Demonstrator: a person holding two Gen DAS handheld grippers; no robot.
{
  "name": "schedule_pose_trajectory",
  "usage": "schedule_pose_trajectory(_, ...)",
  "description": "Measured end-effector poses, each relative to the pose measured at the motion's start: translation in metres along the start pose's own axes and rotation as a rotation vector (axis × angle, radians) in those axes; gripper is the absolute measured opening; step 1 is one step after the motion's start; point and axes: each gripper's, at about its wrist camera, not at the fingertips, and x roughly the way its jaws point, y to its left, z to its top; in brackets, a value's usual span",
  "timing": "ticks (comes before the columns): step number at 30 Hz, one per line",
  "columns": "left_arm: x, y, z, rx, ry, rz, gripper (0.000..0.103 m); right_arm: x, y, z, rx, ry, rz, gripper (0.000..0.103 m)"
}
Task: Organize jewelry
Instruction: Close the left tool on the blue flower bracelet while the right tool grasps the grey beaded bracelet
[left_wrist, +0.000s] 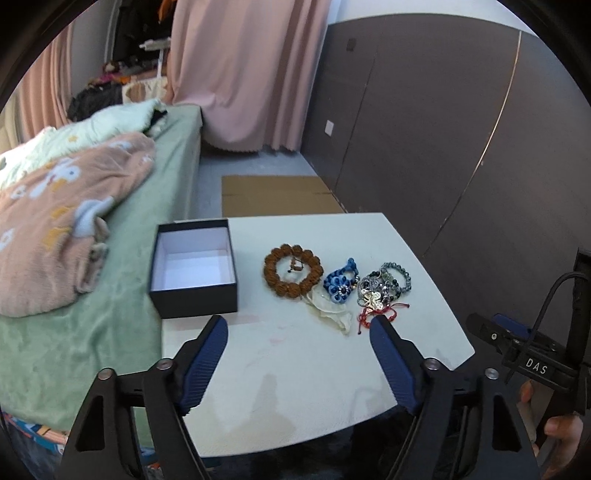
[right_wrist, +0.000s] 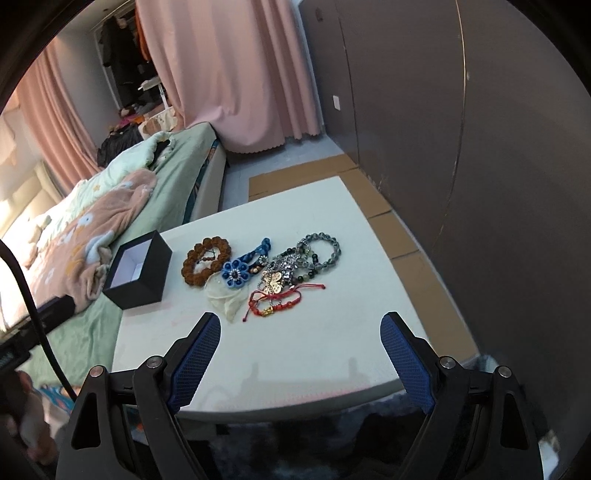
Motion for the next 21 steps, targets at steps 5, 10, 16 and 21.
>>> schedule_pose_trajectory(5,0.029,-0.001,0.009,-0.015,0.039,-0.021,0.063,0.028,-0.011,0.012,0.059,0.046,0.038,0.076)
schedule_pose_trajectory(10,0.052,-0.006,0.019,-0.005,0.060,-0.040,0.054,0.053,-0.016,0.025,0.107,0.087,0.068,0.067)
schedule_pose_trajectory(16,0.077,-0.015,0.031,0.004,0.093,-0.076,0.049,0.084,-0.018,0.047,0.154,0.137,0.075,0.057)
schedule_pose_trajectory(21,0.096,-0.024,0.037,0.013,0.117,-0.096,0.049,0.104,-0.029,0.059,0.232,0.192,0.087,0.053)
